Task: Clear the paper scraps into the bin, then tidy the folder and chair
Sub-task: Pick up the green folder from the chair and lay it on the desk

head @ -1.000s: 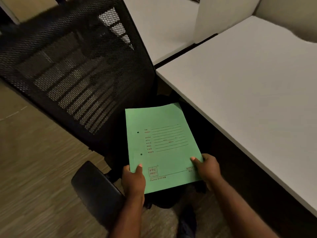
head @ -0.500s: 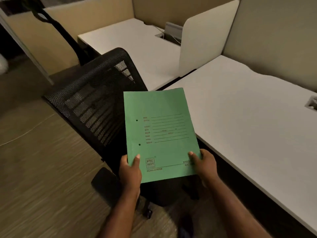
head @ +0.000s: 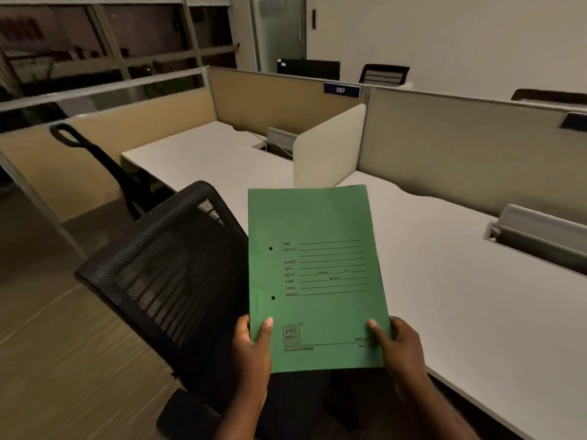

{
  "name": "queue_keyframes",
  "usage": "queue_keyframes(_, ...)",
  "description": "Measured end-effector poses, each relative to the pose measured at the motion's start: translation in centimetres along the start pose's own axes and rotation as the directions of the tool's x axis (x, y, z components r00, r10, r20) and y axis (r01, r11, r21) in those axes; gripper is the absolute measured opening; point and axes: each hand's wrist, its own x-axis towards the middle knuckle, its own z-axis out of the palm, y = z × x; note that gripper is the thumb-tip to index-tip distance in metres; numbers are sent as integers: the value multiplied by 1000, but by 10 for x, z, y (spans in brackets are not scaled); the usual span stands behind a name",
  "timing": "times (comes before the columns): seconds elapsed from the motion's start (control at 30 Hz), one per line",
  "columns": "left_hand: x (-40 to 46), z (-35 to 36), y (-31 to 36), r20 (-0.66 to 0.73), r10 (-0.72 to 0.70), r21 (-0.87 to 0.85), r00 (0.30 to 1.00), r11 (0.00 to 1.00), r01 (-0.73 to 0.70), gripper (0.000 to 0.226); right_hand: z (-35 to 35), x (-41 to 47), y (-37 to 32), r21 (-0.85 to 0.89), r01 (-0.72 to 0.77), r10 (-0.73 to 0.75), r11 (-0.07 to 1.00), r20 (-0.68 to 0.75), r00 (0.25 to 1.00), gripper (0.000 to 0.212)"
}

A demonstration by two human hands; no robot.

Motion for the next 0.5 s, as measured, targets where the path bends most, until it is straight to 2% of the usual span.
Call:
queue_keyframes(0.13,5,19,23,65,9,-11,998,1000,-8,11,-22,8,-11,-8,-3,3,1000,3,1000,9)
queue_keyframes(0.33,24,67,51,90,31,-46,995,999,-27,8,-57,43,-29,-23,50,-50,998,3,999,8)
queue_keyframes(0.5,36,111,59,84,45,-84,995,996,-38,6,-80,79,-41,58,36,-36,998,-4,999,8)
